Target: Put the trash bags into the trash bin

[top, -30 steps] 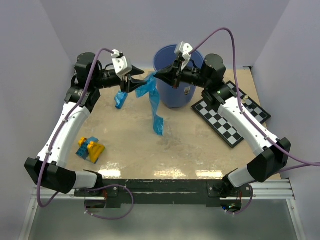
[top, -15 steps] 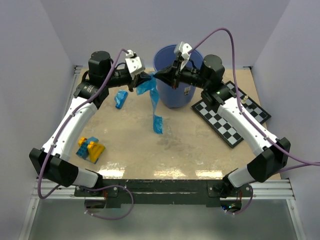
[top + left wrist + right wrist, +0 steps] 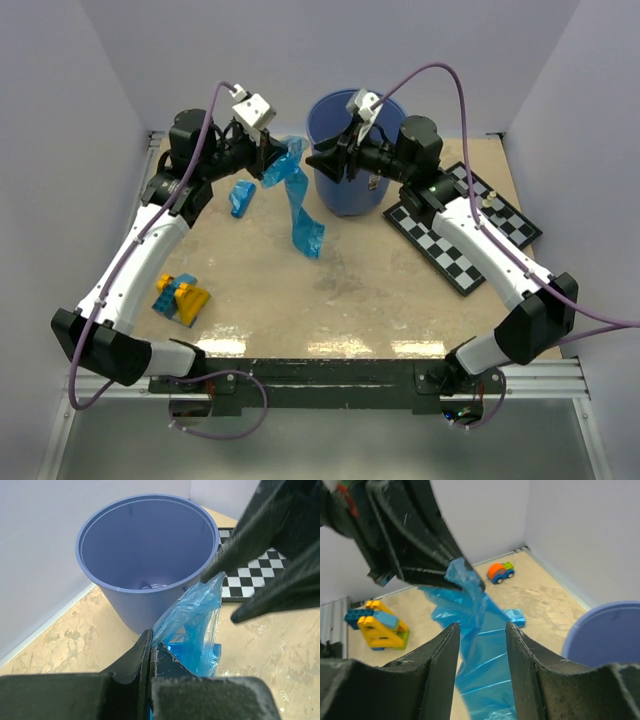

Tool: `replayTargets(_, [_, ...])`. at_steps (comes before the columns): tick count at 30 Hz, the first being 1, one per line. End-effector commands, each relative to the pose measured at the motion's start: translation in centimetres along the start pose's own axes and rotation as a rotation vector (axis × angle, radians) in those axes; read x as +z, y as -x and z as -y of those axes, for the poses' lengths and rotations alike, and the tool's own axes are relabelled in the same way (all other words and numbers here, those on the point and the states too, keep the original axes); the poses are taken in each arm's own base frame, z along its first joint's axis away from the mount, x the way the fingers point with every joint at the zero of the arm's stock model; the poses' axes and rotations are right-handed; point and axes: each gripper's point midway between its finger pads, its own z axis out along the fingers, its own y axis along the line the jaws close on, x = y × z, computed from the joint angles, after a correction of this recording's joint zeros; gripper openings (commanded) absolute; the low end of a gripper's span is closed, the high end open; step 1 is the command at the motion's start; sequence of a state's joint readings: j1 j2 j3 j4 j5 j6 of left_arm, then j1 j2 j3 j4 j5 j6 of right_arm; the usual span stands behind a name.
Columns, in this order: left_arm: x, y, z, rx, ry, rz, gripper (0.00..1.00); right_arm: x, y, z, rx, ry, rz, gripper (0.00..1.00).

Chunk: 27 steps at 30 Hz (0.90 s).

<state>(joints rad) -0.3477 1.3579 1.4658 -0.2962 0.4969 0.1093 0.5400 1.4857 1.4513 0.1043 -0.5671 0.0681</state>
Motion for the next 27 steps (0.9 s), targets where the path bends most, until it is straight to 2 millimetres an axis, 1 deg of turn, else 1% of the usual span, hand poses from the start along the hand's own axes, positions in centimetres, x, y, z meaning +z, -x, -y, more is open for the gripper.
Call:
replayTargets(1, [-1.3, 3.0, 0.3, -0.03, 0.021, 0.093, 0.0, -0.3, 0.4, -3.0, -0.033, 0.145, 0.022, 0.46])
replayTargets(4, [-1.5, 3.3, 0.9, -0.027, -0.016, 0.097, 0.0, 0.1, 0.5, -2.7, -0.041, 0.133, 0.029, 0.47])
replayTargets(7, [-1.5, 3.3, 1.4, -0.03, -0.04, 0.098, 0.0, 0.7, 0.5, -2.9, -0.049, 0.161, 0.036, 0.46])
replayTargets(12, [-1.5, 3.4, 1.9, -0.035, -0.067, 0.1, 0.0, 1.8, 0.5, -4.0, -0.055, 0.217, 0.051, 0.45])
replayTargets(16, [-1.7, 3.5, 2.5, -0.03, -0.098, 0.105, 0.0, 2.8, 0.0, -4.4, -0.053, 0.215, 0.051, 0.41])
replayTargets(17, [-1.7, 3.3, 2.6, -0.029, -0.108, 0.099, 0.0, 3.0, 0.0, -4.4, -0.048, 0.214, 0.055, 0.37])
replayTargets(18, [-1.8, 3.2, 2.7, -0.024, -0.111, 0.094, 0.0, 3.1, 0.2, -4.4, -0.046, 0.21, 0.062, 0.28])
replayTargets(21, [-1.8, 2.4, 2.1, 0.01, -0.079, 0.067, 0.0, 2.8, 1.3, -4.0, -0.063, 0.174, 0.089, 0.06])
replayTargets(22, [-1.9, 2.1, 1.7, 0.033, -0.059, 0.056, 0.0, 2.6, 1.7, -3.9, -0.079, 0.163, 0.095, 0.02])
replayTargets(23, [-2.0, 2.0, 1.4, 0.05, -0.047, 0.051, 0.0, 2.4, 2.0, -3.9, -0.091, 0.156, 0.096, 0.0])
replayTargets(26, [-2.2, 1.4, 0.2, 0.095, 0.006, 0.027, 0.0, 1.5, 2.1, -4.1, -0.114, 0.149, 0.085, 0.0])
replayTargets(27, [-2.1, 1.0, -0.4, 0.114, 0.031, 0.011, 0.0, 1.1, 2.1, -4.0, -0.145, 0.138, 0.08, 0.0])
